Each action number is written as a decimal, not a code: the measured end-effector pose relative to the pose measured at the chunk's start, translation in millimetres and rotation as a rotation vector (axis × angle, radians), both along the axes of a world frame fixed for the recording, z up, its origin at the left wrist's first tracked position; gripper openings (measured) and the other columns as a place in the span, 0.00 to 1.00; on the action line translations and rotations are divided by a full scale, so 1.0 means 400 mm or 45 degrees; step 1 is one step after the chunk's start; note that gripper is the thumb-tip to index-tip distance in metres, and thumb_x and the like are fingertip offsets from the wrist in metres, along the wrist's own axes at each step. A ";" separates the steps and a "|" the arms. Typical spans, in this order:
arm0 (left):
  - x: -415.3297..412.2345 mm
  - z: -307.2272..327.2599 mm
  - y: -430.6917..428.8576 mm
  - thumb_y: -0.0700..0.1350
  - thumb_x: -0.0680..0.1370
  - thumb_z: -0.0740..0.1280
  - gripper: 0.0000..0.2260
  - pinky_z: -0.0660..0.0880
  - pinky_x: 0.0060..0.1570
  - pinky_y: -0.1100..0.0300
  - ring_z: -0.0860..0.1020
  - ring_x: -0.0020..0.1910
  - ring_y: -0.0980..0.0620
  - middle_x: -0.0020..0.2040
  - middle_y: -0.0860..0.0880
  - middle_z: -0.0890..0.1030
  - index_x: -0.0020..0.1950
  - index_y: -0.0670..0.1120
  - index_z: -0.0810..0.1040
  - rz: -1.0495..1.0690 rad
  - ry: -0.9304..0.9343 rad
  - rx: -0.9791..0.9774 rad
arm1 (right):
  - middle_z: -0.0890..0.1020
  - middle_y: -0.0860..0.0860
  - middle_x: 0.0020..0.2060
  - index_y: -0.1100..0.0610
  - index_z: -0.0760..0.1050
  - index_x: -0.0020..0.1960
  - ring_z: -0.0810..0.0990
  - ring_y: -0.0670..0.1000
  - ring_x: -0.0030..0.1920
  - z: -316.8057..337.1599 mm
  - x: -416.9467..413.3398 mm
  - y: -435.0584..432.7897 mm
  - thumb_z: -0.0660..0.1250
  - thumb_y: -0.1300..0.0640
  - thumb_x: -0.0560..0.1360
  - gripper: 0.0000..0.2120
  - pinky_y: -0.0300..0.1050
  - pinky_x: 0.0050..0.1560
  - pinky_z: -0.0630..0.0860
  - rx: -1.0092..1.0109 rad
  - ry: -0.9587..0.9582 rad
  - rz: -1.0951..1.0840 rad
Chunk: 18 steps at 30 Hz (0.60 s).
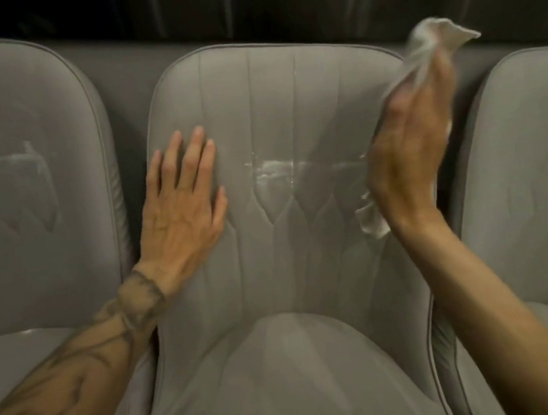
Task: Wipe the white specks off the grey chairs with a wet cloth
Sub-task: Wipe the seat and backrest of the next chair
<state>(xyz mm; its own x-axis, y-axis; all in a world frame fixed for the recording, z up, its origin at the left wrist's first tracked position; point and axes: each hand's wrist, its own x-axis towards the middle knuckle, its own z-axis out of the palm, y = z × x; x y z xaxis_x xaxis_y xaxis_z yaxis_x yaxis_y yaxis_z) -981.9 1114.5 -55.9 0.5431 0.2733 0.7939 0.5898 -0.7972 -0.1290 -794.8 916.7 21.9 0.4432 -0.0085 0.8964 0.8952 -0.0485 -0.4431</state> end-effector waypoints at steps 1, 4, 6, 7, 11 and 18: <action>0.016 0.015 0.018 0.51 0.84 0.58 0.30 0.52 0.82 0.40 0.54 0.84 0.40 0.85 0.43 0.56 0.84 0.43 0.55 0.001 -0.006 0.033 | 0.67 0.61 0.78 0.65 0.61 0.80 0.68 0.55 0.78 -0.022 0.010 0.016 0.53 0.55 0.88 0.24 0.55 0.79 0.65 -0.197 -0.129 -0.067; 0.040 0.019 0.064 0.54 0.85 0.55 0.31 0.50 0.82 0.38 0.53 0.84 0.40 0.85 0.43 0.54 0.85 0.44 0.52 0.049 -0.004 0.133 | 0.49 0.57 0.84 0.60 0.46 0.85 0.47 0.55 0.85 -0.130 0.036 0.035 0.48 0.51 0.89 0.28 0.56 0.85 0.48 -0.916 -0.351 -0.441; 0.047 0.007 0.081 0.56 0.86 0.52 0.30 0.49 0.82 0.38 0.53 0.84 0.40 0.85 0.43 0.54 0.85 0.44 0.52 0.068 -0.009 0.182 | 0.44 0.56 0.85 0.58 0.41 0.85 0.42 0.55 0.85 -0.161 0.061 0.035 0.44 0.48 0.88 0.29 0.57 0.85 0.46 -1.072 -0.431 -0.561; 0.048 0.003 0.085 0.56 0.86 0.50 0.30 0.48 0.82 0.38 0.53 0.84 0.40 0.85 0.43 0.54 0.85 0.44 0.52 0.069 -0.015 0.195 | 0.45 0.56 0.85 0.58 0.41 0.85 0.43 0.55 0.85 -0.146 0.076 0.042 0.44 0.47 0.88 0.29 0.57 0.85 0.47 -1.053 -0.472 -0.566; 0.049 0.004 0.089 0.56 0.86 0.51 0.30 0.49 0.82 0.38 0.53 0.84 0.40 0.85 0.44 0.55 0.85 0.44 0.52 0.040 -0.034 0.204 | 0.50 0.56 0.85 0.56 0.46 0.85 0.48 0.55 0.85 -0.003 0.136 0.102 0.44 0.46 0.88 0.29 0.58 0.84 0.49 -0.893 -0.503 -0.594; 0.050 0.002 0.095 0.56 0.86 0.51 0.30 0.48 0.82 0.40 0.55 0.84 0.40 0.85 0.43 0.56 0.85 0.44 0.53 0.045 -0.049 0.257 | 0.44 0.58 0.84 0.56 0.42 0.85 0.44 0.58 0.85 -0.234 0.051 0.027 0.47 0.42 0.87 0.32 0.59 0.84 0.48 -1.138 -0.457 -0.549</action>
